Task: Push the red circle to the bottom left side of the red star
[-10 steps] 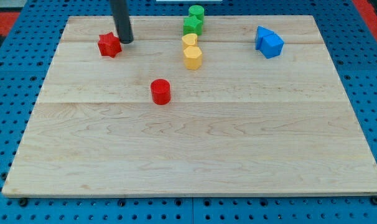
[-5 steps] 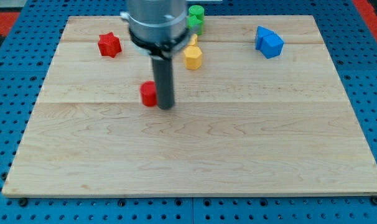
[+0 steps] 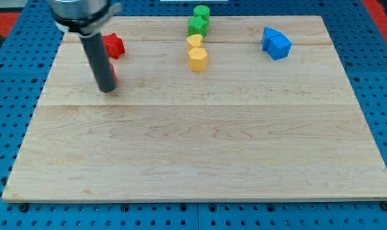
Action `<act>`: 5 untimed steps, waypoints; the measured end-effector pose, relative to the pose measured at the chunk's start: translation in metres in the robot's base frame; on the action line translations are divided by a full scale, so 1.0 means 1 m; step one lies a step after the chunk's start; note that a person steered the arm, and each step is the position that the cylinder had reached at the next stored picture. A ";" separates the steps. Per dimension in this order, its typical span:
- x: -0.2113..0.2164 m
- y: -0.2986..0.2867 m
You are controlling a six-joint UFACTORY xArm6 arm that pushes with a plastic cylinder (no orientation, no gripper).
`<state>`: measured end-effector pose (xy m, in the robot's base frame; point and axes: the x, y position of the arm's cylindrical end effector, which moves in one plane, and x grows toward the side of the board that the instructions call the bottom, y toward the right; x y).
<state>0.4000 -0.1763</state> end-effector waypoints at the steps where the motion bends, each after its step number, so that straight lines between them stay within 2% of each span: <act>1: -0.009 -0.009; 2: 0.002 0.072; 4: -0.017 0.356; 5: -0.096 0.459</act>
